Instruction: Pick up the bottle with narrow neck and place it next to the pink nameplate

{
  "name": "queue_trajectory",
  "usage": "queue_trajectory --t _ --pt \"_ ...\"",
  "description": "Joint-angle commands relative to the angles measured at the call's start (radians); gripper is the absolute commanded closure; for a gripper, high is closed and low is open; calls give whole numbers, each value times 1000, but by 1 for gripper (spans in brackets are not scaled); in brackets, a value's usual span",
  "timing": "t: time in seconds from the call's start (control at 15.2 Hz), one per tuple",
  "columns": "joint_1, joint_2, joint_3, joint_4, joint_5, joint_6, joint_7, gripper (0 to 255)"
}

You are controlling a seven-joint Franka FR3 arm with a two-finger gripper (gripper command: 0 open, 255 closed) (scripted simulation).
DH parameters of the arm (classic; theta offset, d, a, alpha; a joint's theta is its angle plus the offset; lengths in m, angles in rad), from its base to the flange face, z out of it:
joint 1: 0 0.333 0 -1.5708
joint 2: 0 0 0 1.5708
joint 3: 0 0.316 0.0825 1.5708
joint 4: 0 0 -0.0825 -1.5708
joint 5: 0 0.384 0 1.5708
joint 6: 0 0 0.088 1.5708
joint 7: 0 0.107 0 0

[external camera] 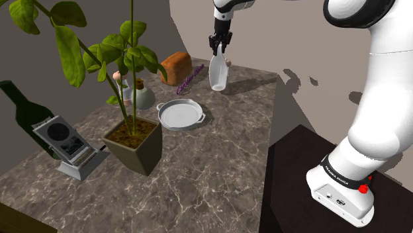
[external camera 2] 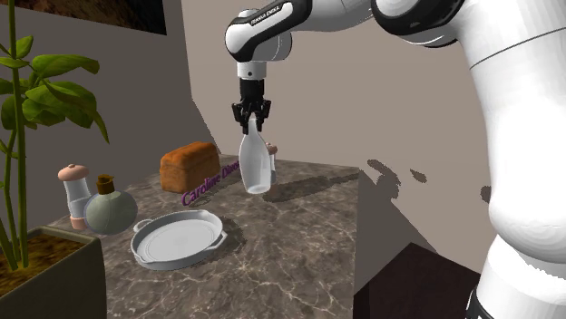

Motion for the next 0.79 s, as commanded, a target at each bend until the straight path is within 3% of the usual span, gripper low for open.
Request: queue_trajectory --t 0.0,0.66,0.73 --pt "-1 1 0 -24 -1 26 2 255" --pt "-1 6 -1 -50 -2 57 3 255" --pt "-1 6 -1 -50 -2 57 3 0"
